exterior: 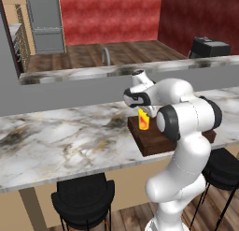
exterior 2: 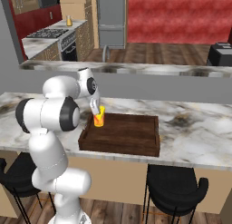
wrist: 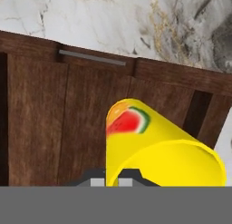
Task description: There is a tray on the dining counter. Grab the cup, mug, and pitcher and place them on the tray. The pitcher may be placed next to the tray if it cannot fit the tray.
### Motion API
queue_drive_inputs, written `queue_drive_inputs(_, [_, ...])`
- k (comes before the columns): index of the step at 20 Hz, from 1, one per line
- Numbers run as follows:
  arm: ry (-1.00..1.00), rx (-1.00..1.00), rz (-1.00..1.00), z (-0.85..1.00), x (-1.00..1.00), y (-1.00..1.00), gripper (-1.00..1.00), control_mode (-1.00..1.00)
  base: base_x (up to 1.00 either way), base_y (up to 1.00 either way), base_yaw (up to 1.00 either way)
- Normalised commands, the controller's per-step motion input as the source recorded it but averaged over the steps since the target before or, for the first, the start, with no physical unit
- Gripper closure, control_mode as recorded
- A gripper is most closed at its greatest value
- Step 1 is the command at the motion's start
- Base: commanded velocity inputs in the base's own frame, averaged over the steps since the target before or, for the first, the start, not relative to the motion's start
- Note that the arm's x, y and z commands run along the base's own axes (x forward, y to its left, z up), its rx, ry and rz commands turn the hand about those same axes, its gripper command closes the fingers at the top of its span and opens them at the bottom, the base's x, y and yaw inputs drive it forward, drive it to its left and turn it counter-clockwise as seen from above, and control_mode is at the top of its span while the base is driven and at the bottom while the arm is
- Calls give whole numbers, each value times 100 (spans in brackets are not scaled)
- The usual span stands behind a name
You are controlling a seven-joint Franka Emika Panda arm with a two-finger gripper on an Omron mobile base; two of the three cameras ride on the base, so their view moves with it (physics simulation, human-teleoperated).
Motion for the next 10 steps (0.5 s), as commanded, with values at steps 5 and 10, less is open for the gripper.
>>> queue_drive_inputs(5, [0,0,0,-12,15,0,100,-100,0,0,0])
queue_drive_inputs(10, [0,0,0,-13,7,0,100,-100,0,0,0])
